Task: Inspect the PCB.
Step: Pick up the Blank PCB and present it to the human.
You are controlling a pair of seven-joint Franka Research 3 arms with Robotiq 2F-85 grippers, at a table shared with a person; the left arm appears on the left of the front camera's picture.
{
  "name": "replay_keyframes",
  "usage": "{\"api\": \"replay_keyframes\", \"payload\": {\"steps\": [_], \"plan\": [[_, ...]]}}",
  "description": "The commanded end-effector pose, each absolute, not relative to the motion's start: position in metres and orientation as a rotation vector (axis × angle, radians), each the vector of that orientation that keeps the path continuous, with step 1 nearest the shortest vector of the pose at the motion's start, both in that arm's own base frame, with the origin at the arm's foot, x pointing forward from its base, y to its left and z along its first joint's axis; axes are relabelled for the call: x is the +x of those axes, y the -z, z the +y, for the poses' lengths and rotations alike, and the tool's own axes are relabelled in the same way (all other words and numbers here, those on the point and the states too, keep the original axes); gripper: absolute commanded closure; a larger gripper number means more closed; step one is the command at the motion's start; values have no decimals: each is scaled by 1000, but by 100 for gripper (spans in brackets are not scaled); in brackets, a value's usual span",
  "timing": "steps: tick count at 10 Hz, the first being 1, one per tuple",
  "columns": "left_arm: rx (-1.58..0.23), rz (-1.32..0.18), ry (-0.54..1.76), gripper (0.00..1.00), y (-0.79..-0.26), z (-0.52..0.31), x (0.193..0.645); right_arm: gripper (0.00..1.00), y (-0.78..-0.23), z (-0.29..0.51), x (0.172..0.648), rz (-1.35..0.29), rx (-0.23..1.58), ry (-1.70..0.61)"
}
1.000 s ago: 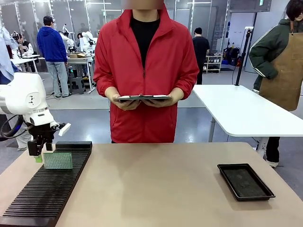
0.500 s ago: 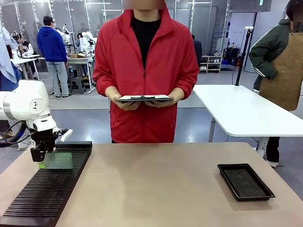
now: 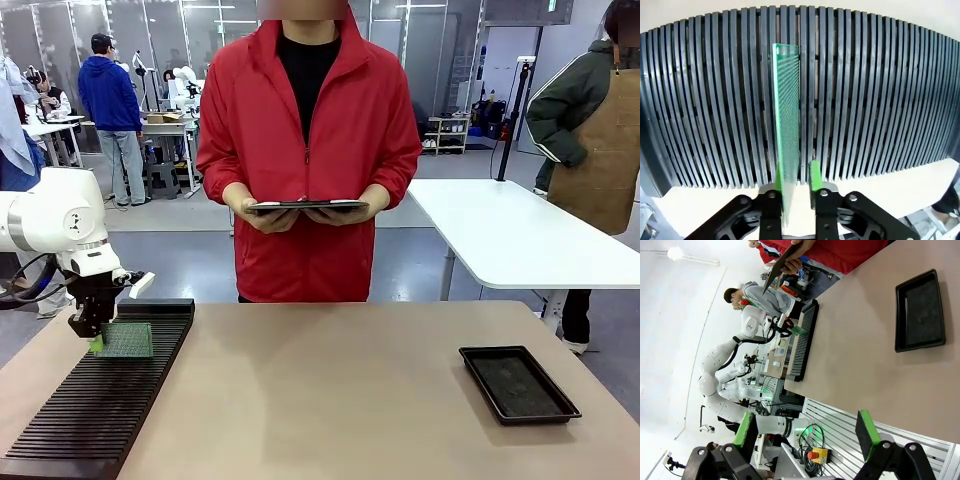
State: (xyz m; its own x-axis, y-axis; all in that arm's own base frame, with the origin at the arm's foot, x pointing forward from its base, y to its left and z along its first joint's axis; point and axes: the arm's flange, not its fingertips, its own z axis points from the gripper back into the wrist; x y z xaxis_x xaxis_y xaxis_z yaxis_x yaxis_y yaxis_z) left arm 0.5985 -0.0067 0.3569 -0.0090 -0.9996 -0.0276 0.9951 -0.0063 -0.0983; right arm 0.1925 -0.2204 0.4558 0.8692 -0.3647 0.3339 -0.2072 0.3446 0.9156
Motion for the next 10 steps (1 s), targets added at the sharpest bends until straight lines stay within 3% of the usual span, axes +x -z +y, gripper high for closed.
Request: {"api": "replay_keyframes", "payload": {"steps": [1,5,8,10], "plan": [[-69,122,1543,100,-363,-6,601,0,-457,-222,193,-560,1236,94],[-72,136,1520,100,-371,-10,594,0,-457,-222,193,-560,1236,94],[-104,43,1322,100,-446,-4,551,0,-457,-222,193,-560,1236,94],[-436,-102,1027,100,-470,15,524,0,-457,-222,193,-560,1236,94]]}}
